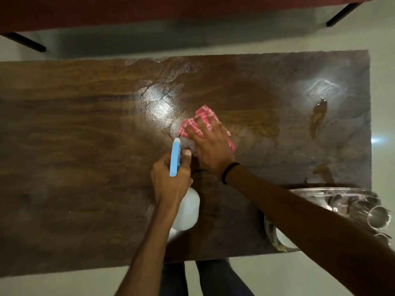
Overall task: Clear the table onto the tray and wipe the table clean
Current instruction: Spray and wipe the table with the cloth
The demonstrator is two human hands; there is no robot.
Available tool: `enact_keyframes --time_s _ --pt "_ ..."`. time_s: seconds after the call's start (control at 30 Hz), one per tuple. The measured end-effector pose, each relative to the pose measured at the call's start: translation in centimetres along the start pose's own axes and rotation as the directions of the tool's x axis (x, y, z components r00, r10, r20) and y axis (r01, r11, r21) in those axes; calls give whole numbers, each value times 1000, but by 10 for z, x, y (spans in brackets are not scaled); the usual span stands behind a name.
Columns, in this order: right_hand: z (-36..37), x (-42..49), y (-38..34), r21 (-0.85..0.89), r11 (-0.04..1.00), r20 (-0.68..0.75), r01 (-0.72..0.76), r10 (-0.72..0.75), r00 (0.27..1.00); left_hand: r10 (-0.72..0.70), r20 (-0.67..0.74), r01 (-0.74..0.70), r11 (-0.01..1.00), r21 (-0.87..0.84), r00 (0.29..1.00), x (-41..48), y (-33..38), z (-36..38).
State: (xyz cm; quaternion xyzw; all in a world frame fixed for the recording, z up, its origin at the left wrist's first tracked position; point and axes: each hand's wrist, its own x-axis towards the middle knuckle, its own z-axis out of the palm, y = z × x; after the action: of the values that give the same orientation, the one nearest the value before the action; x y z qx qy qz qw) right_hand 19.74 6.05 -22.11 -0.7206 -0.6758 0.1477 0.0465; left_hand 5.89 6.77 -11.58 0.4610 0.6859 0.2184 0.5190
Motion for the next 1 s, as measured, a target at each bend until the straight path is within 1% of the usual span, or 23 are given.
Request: enact_keyframes --time_s 0.03,0.07,0.1,0.17,0.2,0.23,0.27,0.3,0.37,0.4,0.47,0.57,0.63,0.67,0.7,0.77,0.8,0.83,0.87,0.9,0.93,0.97,1.0 --pt "-2 -6 10 -7 994 52 110 -109 993 7 8 -7 1000 8 1000 -4 0 -3" --pt "-8 1 22 -27 987 54 158 -157 986 15 13 -15 1000 11 1000 -7 0 -5" --pt "-14 14 33 -39 992 38 123 -122 992 22 12 -22 1000 11 1000 -10 0 -8" --pt "-25 36 47 -16 996 -38 -88 88 995 28 -7 -28 1000 -2 1000 -13 -1 -11" --pt "-25 36 46 3 985 -50 -175 175 983 30 -22 -30 999 -11 999 -16 -2 -14" --pt "-17 24 36 13 974 -62 -226 226 972 33 -39 -34 999 -16 999 -18 -5 -15" --pt "-8 1 22 9 968 -73 -252 252 965 35 -49 -36 999 -15 998 -20 -7 -16" --pt "2 -31 4 9 967 -51 -256 256 965 30 -54 -30 999 -10 998 -22 -9 -17" --pt "16 -98 -26 32 974 -14 -224 224 974 15 -59 -15 1000 -3 998 -26 -13 -21" --pt "19 -114 -30 28 979 -30 -204 204 978 13 -56 -12 1000 2 998 -29 -14 -23" --pt "18 -94 -16 36 976 -75 -217 219 973 23 -44 -22 1000 20 999 -37 -17 -27" --pt "6 -41 1 -5 941 -107 -339 336 936 90 -2 -89 996 31 996 -46 -27 -31" --pt "16 -59 -11 57 915 -156 -400 404 902 101 15 -102 994 47 995 -50 -34 -34" --pt "26 -88 -25 86 912 -159 -401 410 898 95 19 -96 994 59 995 -50 -37 -36" --pt "37 -128 -43 100 919 -122 -380 391 912 86 28 -88 994 67 996 -52 -40 -38" --pt "50 -207 -72 104 952 -7 -287 289 957 70 41 -72 996 56 997 -56 -44 -46" --pt "55 -222 -71 87 969 8 -233 233 972 66 43 -68 996 49 997 -59 -45 -50" --pt "56 -216 -58 88 974 0 -209 210 978 71 45 -74 996 53 996 -61 -46 -53" --pt "54 -199 -46 71 967 -42 -246 249 968 87 54 -90 994 66 995 -64 -49 -57" --pt "49 -179 -38 47 948 -86 -314 317 945 105 66 -110 991 78 992 -66 -51 -61" --pt "44 -163 -32 32 918 -128 -396 397 909 121 73 -127 988 84 990 -68 -54 -65" --pt "41 -154 -32 54 879 -156 -474 476 865 132 75 -139 986 90 988 -70 -57 -70" --pt "44 -157 -40 90 852 -182 -515 522 833 145 76 -152 984 98 987 -73 -60 -73"
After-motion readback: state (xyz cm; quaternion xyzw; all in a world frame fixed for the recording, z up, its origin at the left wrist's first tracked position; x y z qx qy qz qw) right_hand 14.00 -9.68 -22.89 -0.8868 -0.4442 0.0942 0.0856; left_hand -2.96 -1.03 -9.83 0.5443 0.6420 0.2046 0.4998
